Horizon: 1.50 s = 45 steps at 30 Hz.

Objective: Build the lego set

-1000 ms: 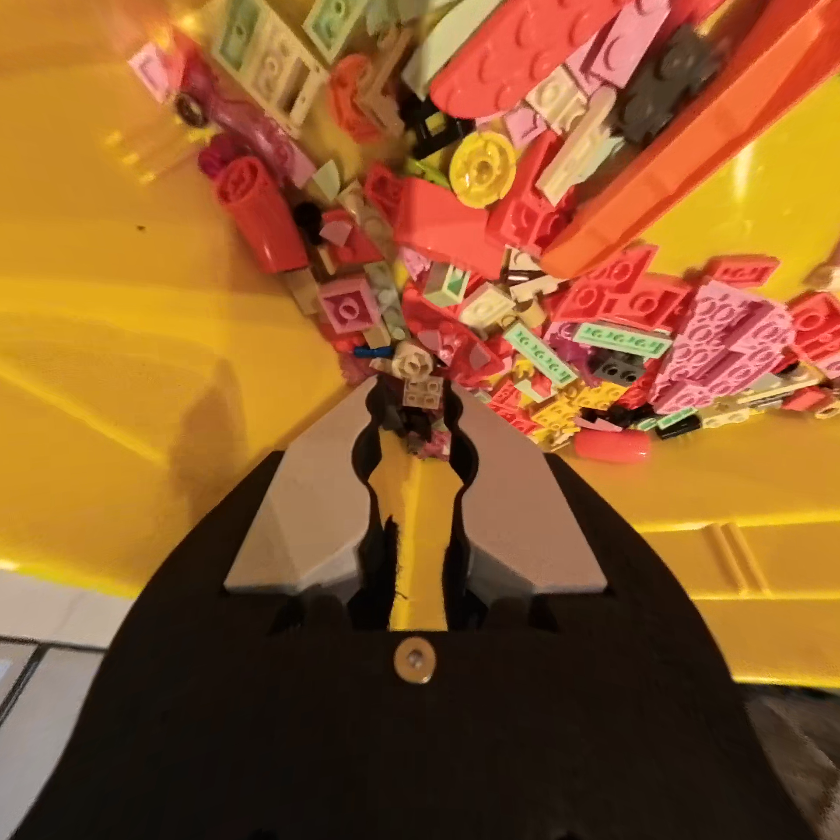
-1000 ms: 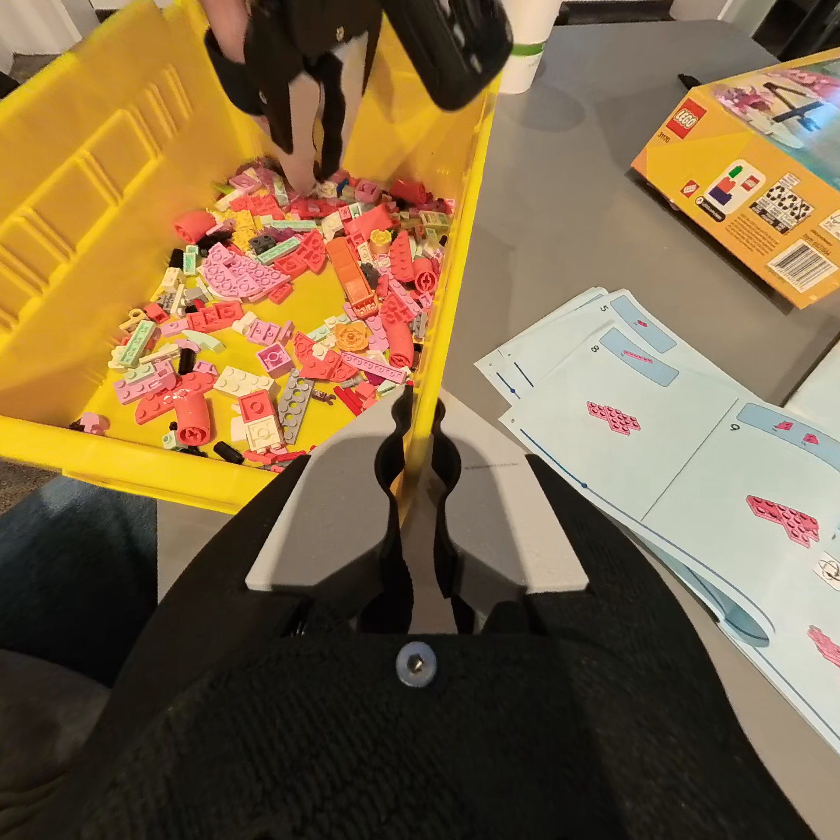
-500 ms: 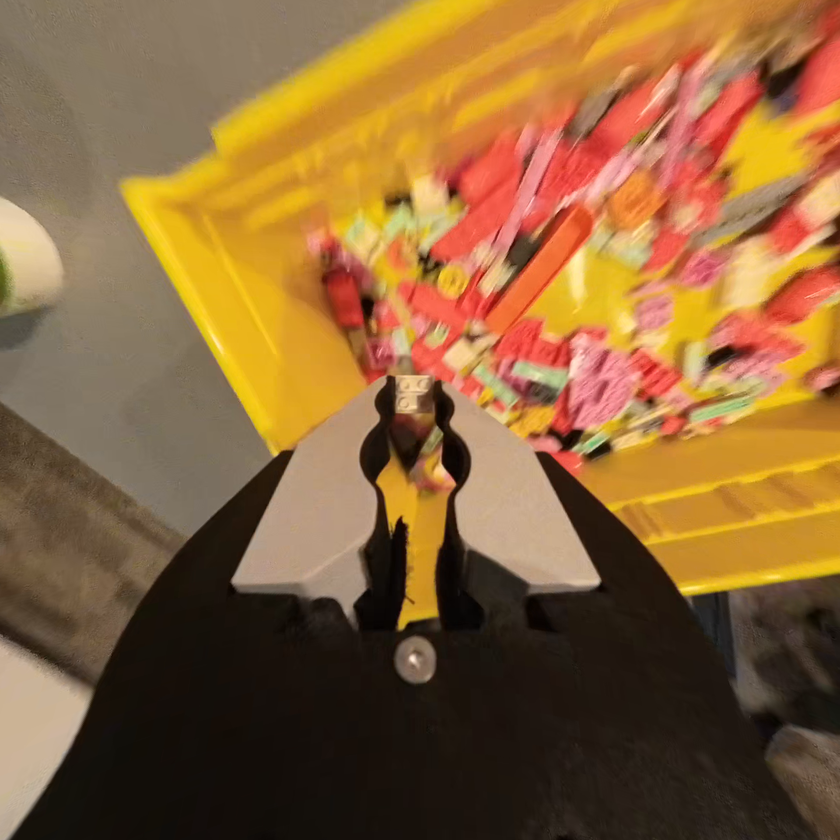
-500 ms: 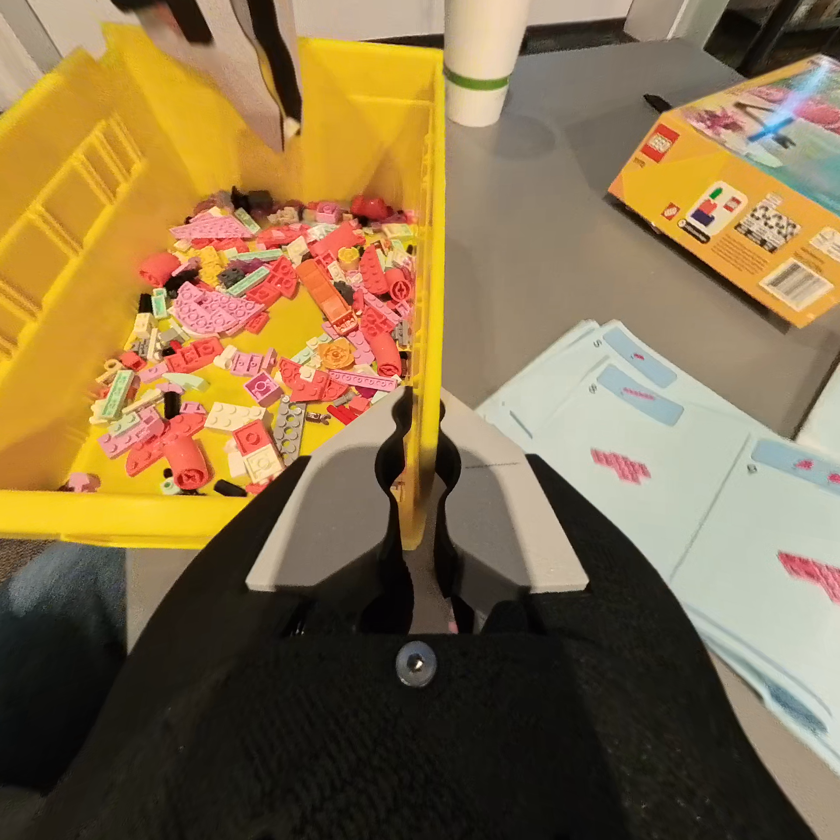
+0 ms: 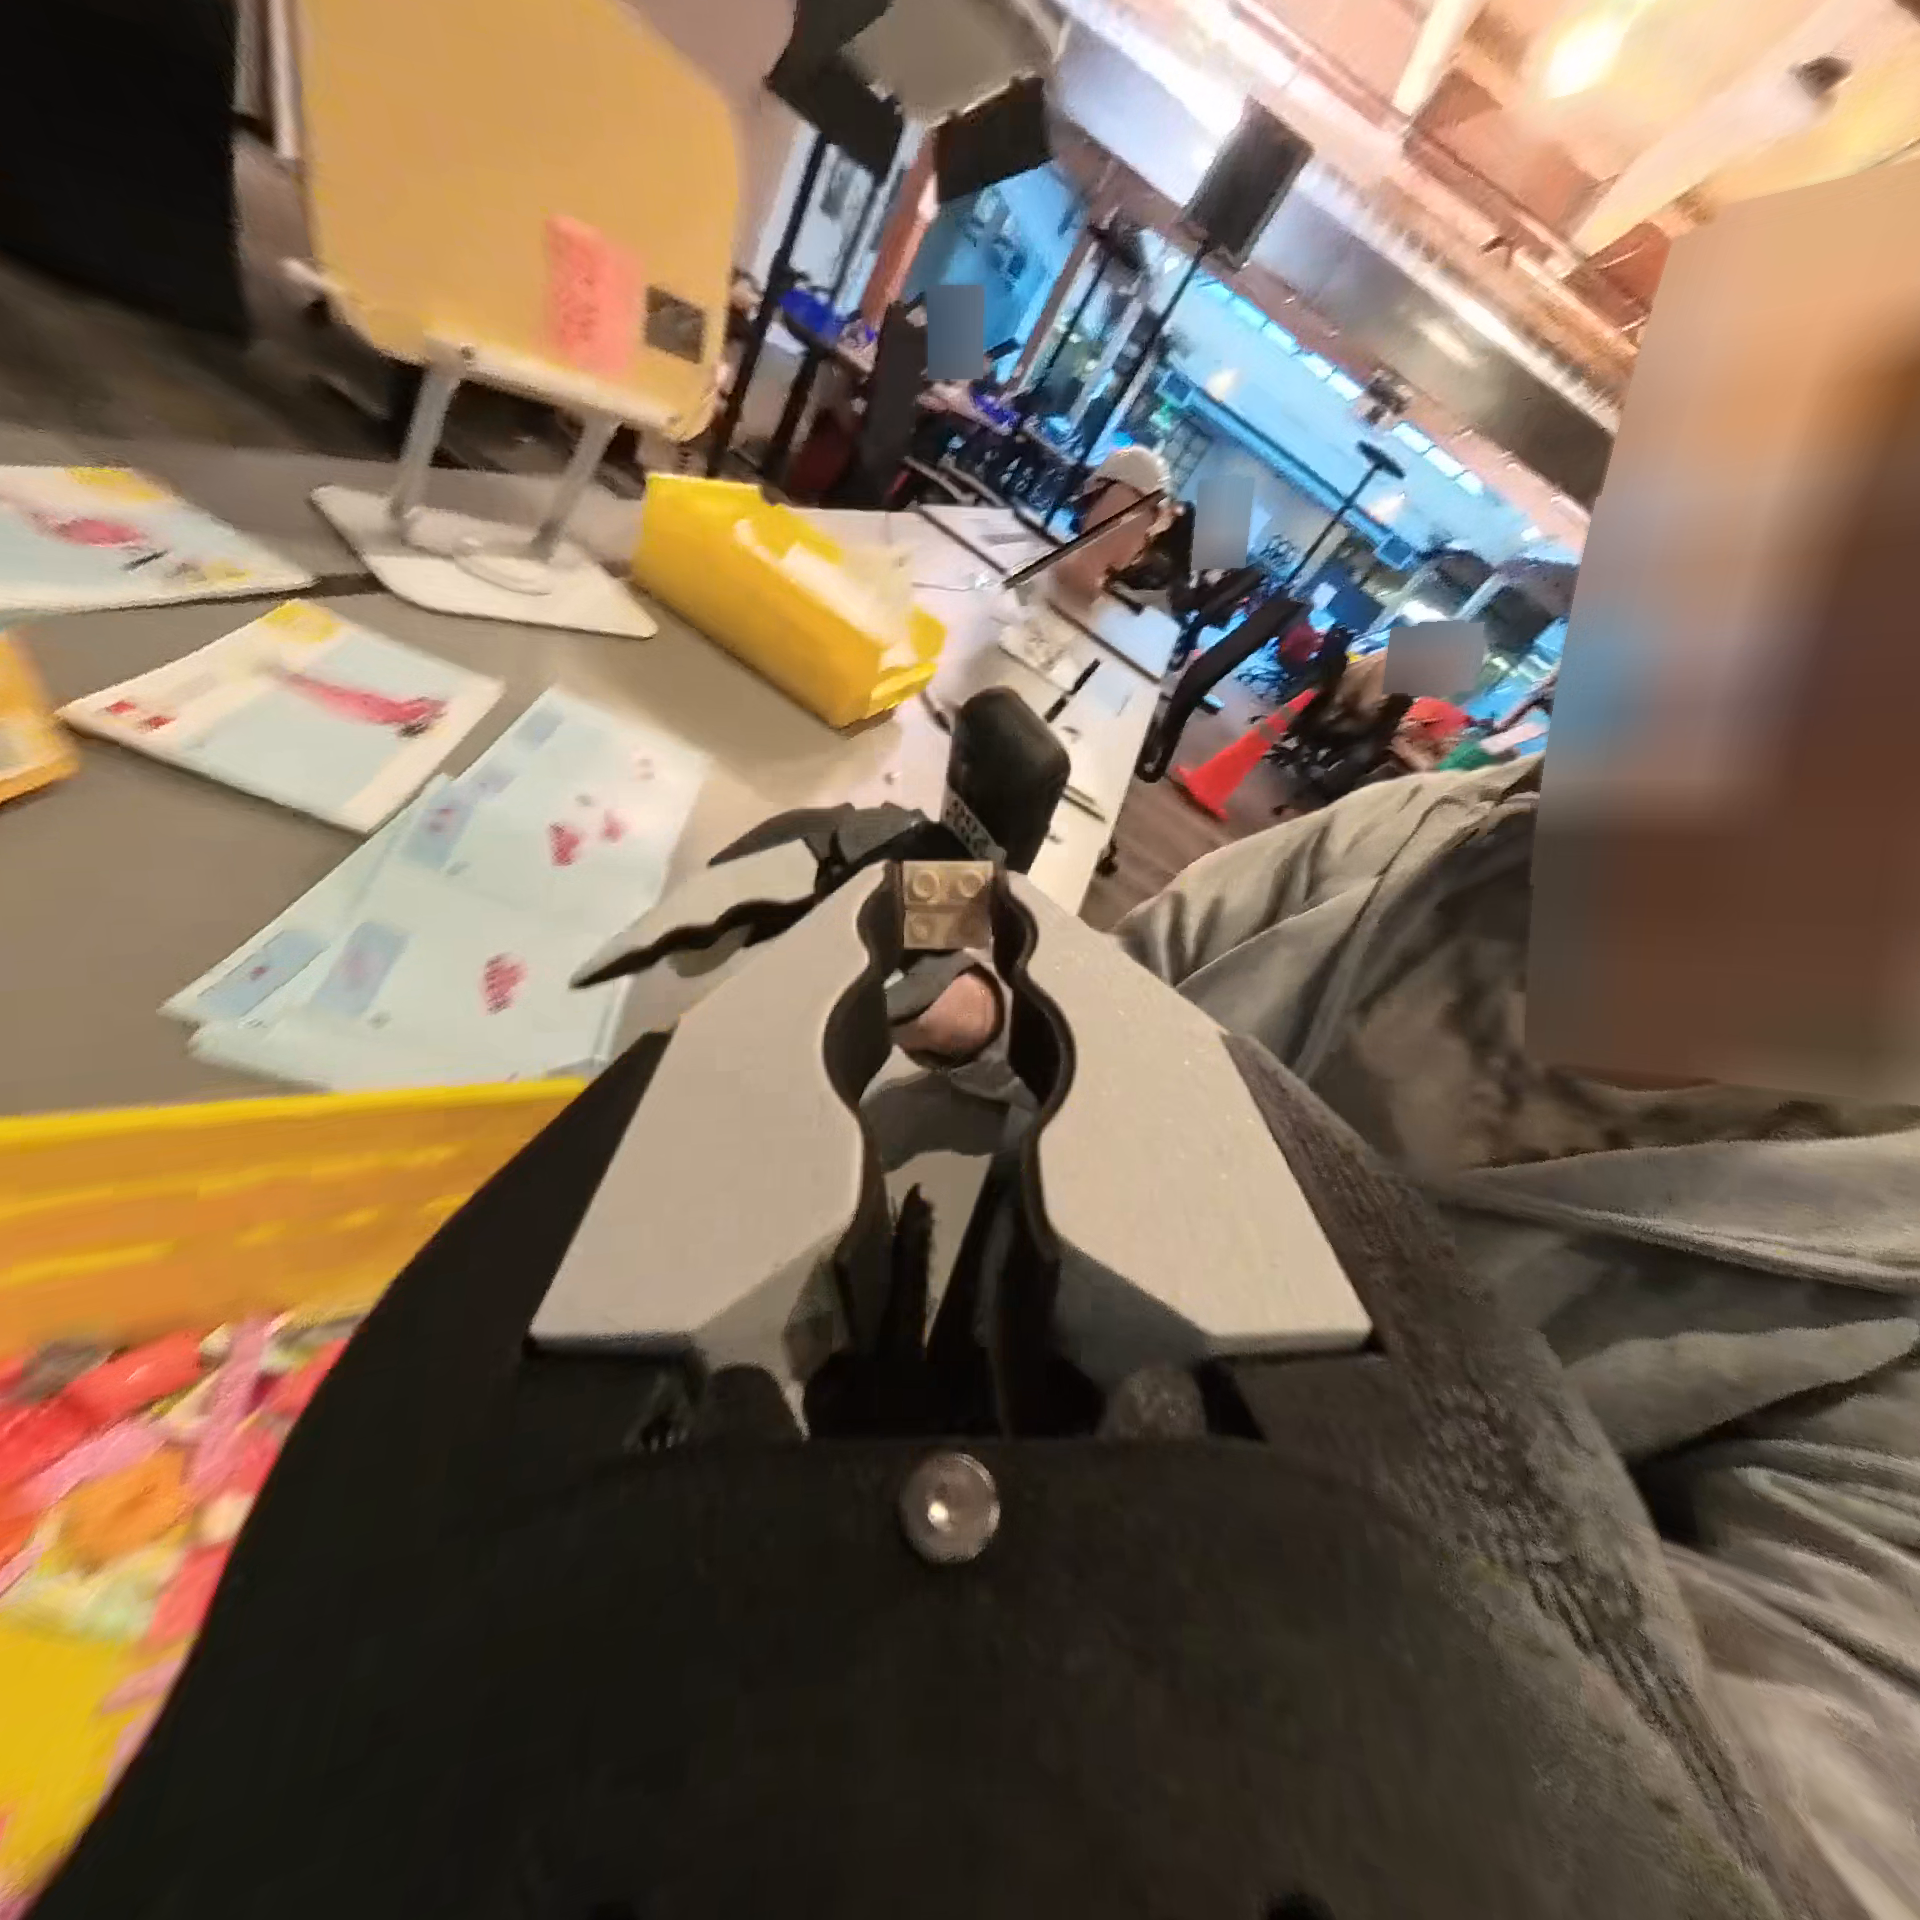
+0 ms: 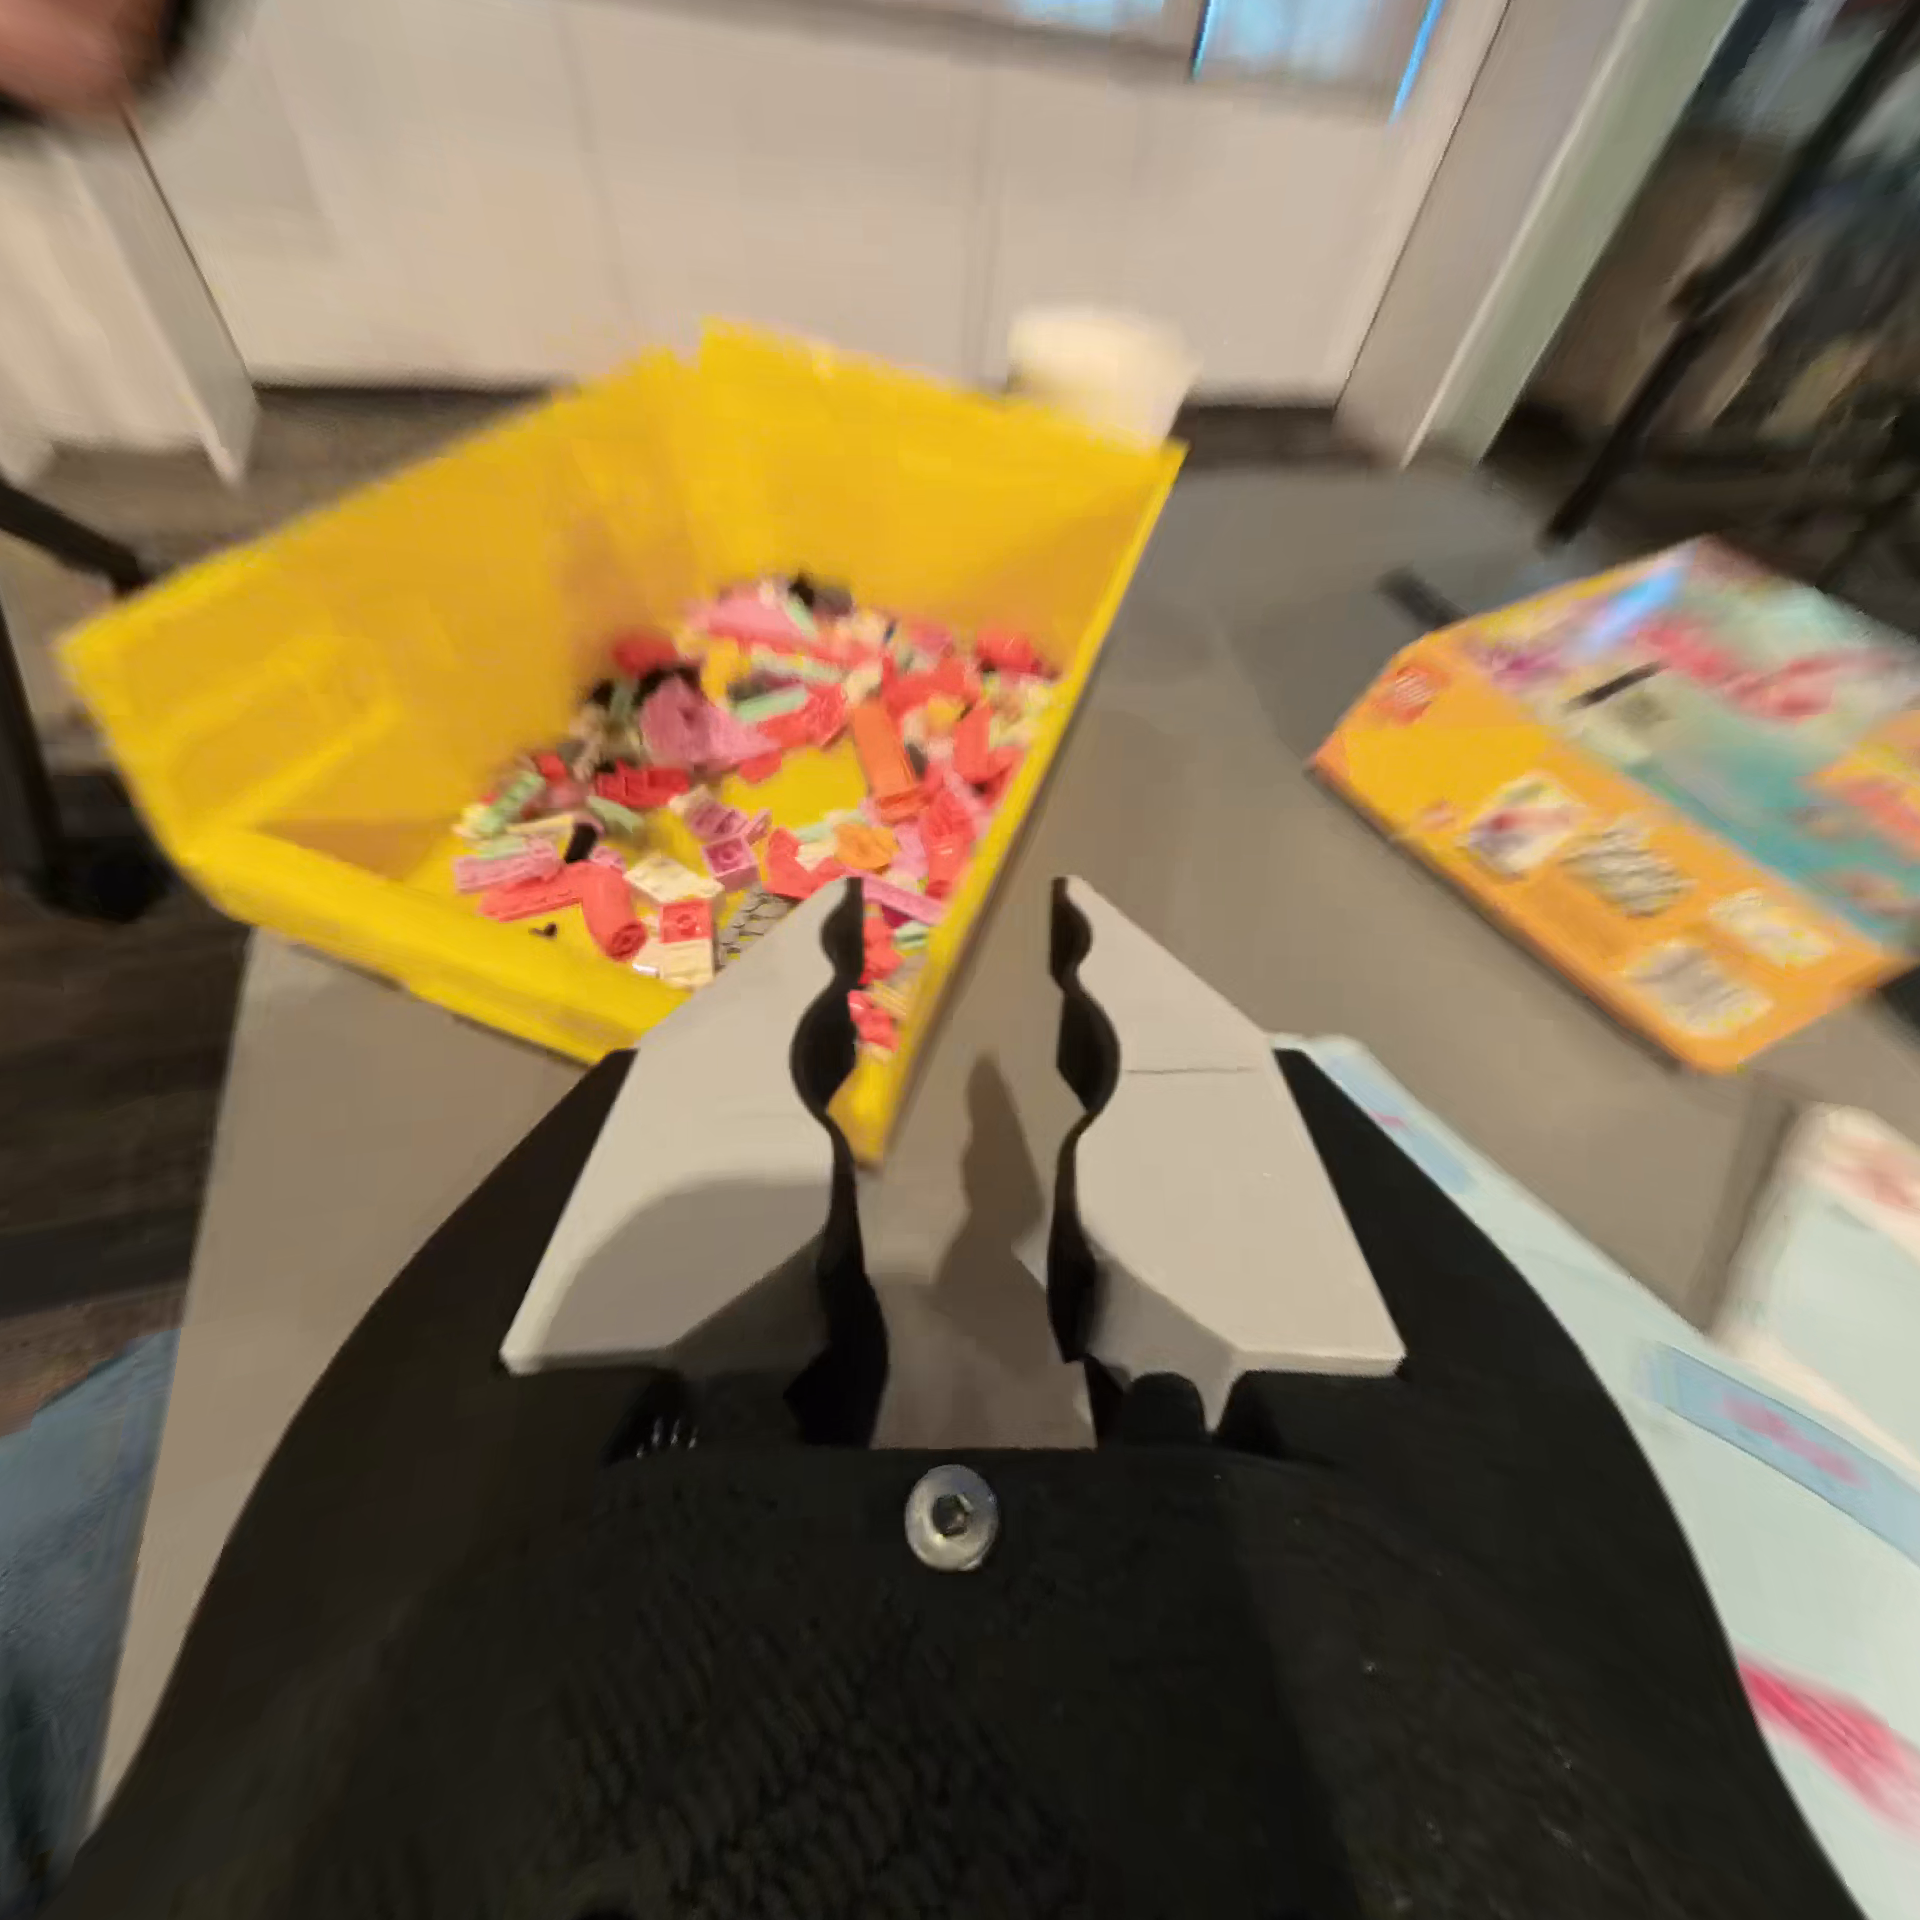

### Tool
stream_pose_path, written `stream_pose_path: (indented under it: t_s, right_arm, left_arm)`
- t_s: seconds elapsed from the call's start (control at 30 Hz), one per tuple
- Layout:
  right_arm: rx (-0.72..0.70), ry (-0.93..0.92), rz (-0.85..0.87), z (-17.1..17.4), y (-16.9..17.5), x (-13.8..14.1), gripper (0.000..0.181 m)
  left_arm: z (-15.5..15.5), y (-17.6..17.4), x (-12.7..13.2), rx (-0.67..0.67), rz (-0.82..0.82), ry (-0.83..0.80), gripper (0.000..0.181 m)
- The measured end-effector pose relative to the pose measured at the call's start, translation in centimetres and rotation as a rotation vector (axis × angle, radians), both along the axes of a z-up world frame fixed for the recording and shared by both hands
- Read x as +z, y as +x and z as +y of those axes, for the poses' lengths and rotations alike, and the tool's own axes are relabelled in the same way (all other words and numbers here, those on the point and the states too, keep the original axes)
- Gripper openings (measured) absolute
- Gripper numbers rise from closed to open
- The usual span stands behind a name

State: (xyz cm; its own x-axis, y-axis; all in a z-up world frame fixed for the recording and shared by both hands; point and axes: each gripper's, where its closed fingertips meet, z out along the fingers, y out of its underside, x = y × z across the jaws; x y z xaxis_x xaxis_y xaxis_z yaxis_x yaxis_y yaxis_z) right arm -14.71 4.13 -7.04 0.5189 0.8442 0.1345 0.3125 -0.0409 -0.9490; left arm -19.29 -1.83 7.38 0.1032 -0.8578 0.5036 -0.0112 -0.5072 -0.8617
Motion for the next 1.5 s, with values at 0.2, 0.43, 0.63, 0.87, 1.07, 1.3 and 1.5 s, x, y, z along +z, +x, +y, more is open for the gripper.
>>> stream_pose_path:
  t_s: [0.2, 0.43, 0.63, 0.87, 1.07, 1.3, 1.5]
  right_arm:
    - [-0.313, 0.361, 0.056, 2.8, 21.3, 5.5, 0.036]
    - [-0.552, 0.272, 0.021, 4.6, 39.2, -1.4, 0.044]
    - [-0.592, 0.181, 0.034, 5.1, 41.4, -2.8, 0.044]
    - [-0.614, 0.152, 0.067, 6.1, 41.7, -2.6, 0.044]
    - [-0.617, 0.132, 0.116, 6.1, 42.2, -2.4, 0.047]
    - [-0.49, 0.101, 0.166, 5.0, 40.5, -1.6, 0.051]
    - [-0.284, -0.029, 0.102, 3.6, 37.2, -3.5, 0.051]
  left_arm:
    - [-2.4, 13.1, -3.4, 0.032, 0.295, 0.119, 0.016]
    - [0.2, 29.3, -16.6, -0.028, 0.818, 0.321, 0.016]
    - [3.7, 37.7, -23.5, -0.141, 1.009, 0.236, 0.016]
    - [2.9, 40.4, -26.7, -0.261, 1.149, 0.242, 0.017]
    - [2.5, 42.7, -25.3, -0.161, 0.981, 0.233, 0.047]
    - [2.5, 29.8, -15.2, 0.462, 0.574, 0.516, 0.07]
    - [1.9, 19.4, -23.9, 0.418, 0.887, 0.35, 0.085]
